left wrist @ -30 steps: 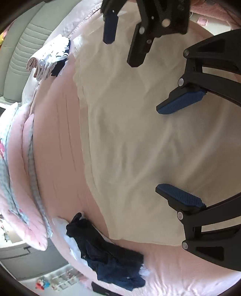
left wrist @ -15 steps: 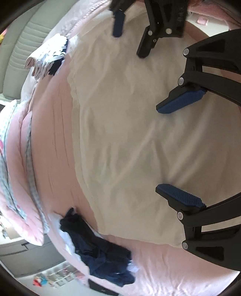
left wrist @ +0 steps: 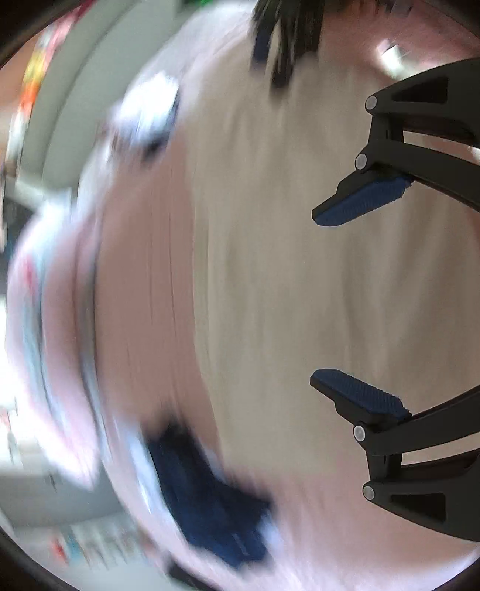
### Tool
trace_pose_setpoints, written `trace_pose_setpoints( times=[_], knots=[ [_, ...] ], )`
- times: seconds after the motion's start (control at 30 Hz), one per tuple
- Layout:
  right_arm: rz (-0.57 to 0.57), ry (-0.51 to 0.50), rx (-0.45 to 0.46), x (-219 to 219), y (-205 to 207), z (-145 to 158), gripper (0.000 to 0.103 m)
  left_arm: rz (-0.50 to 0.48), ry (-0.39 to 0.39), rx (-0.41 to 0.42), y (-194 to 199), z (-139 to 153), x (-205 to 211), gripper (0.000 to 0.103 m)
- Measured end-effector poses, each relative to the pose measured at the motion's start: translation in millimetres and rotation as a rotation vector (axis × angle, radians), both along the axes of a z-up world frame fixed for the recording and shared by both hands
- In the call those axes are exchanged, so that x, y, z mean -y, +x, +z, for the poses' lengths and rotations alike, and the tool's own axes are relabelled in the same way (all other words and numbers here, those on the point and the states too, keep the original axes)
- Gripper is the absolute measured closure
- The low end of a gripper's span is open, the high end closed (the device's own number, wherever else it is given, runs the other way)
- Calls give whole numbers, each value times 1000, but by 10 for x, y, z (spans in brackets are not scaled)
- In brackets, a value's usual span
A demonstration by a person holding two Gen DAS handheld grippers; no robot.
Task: Fold clothes
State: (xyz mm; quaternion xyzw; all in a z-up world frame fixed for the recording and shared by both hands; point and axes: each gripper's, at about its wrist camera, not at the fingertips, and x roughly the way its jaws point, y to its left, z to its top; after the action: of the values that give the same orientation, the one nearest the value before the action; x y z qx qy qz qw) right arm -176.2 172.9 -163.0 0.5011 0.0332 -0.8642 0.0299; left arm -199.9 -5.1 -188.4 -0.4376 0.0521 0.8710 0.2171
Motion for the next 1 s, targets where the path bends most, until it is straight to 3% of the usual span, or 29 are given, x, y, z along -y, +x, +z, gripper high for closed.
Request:
trace_pose_setpoints(
  times=[0.03, 0.13, 0.17, 0.2, 0.3, 0.33, 0.43, 0.5, 0.57, 0.7, 0.8, 0.87, 0.97, 1.0],
  knots=[
    [60, -9, -2, 127, 16, -26, 23, -89, -15, 22, 33, -38, -136, 24],
    [263, 61, 9, 284, 56, -182, 23, -367, -264, 64, 111, -283, -262, 20],
    [336, 97, 11, 309, 67, -235, 23, -414, -277, 92, 88, -288, -114, 20],
    [354, 134, 1, 172, 47, -230, 23, -445, -256, 128, 47, -254, 74, 20],
    [268, 98, 67, -514, -112, -175, 17, -358, -461, 220, -142, -281, 713, 17],
    [246, 106, 73, -667, -126, -164, 17, -341, -480, 249, -177, -271, 933, 17],
    [202, 159, 83, -1036, -126, -106, 17, -295, -468, 303, -237, -180, 1469, 17],
    [145, 194, 79, -1079, -130, -37, 18, -313, -408, 268, -247, -116, 1391, 17],
    [149, 118, 34, -936, -99, 115, 18, -341, -336, 221, -251, -54, 1242, 17],
    [320, 14, -35, 72, 5, 221, 18, -397, -191, 128, -261, 71, 944, 17],
    [445, -18, -34, 755, 51, 98, 18, -517, -242, 184, -213, -198, 676, 17],
    [500, 53, 8, 1041, 71, -139, 18, -580, -301, 166, -103, -272, 757, 16],
    [527, 42, 44, 845, 72, -319, 18, -559, -353, 231, -43, -221, 1258, 17],
    [477, 43, 56, 629, 67, -311, 18, -538, -375, 257, -26, -216, 1459, 17]
  ],
)
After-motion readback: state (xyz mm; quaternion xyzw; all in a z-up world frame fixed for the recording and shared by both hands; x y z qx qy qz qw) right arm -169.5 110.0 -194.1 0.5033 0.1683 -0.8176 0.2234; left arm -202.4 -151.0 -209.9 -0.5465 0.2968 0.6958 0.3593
